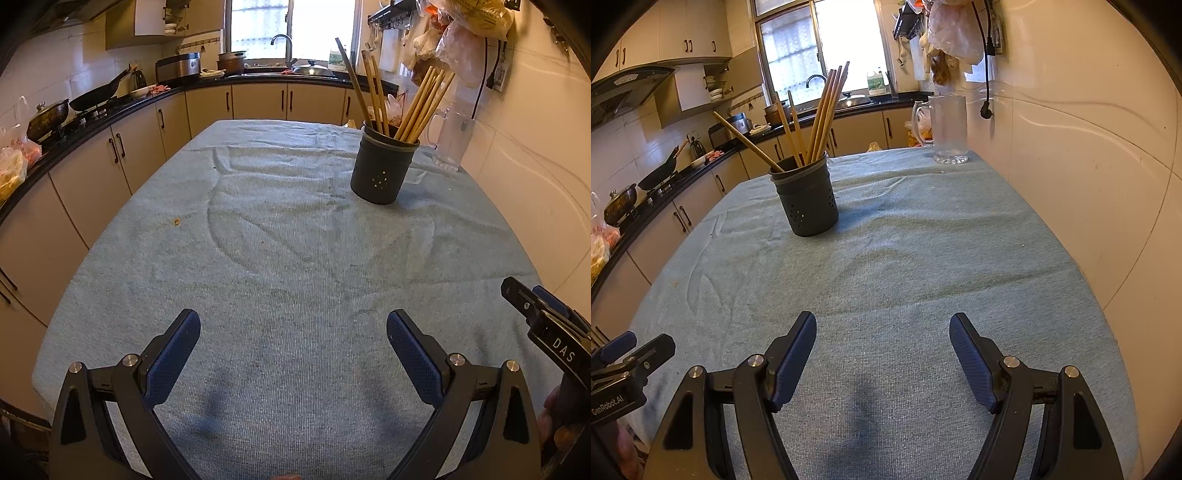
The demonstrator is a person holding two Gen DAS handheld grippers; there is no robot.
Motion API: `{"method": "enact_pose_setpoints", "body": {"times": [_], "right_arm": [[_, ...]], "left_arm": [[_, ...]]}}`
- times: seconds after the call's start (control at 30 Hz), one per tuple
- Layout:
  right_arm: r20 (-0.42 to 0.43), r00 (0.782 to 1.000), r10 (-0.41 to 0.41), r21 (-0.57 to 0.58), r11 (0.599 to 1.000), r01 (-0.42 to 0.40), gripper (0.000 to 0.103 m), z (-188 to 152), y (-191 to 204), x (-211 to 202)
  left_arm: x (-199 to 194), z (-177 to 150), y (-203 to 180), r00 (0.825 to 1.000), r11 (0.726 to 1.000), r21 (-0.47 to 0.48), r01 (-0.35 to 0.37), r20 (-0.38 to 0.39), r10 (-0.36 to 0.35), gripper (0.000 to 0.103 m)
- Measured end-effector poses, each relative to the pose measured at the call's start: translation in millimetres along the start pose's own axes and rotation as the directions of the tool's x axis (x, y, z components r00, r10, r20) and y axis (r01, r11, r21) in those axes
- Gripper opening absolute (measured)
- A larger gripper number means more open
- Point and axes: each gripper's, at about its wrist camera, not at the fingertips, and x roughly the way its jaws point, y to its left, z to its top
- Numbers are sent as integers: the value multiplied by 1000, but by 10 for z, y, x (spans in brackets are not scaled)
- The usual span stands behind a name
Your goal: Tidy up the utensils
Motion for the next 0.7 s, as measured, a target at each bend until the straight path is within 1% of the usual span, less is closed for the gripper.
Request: {"method": "enact_pose_setpoints", "body": {"times": [0.7], "right_arm": [[7,1000,7,-11,1000,-7,81,-5,17,19]], "left_arm": [[38,-13,-18,1000,1000,3,-3,-13,3,100]]}}
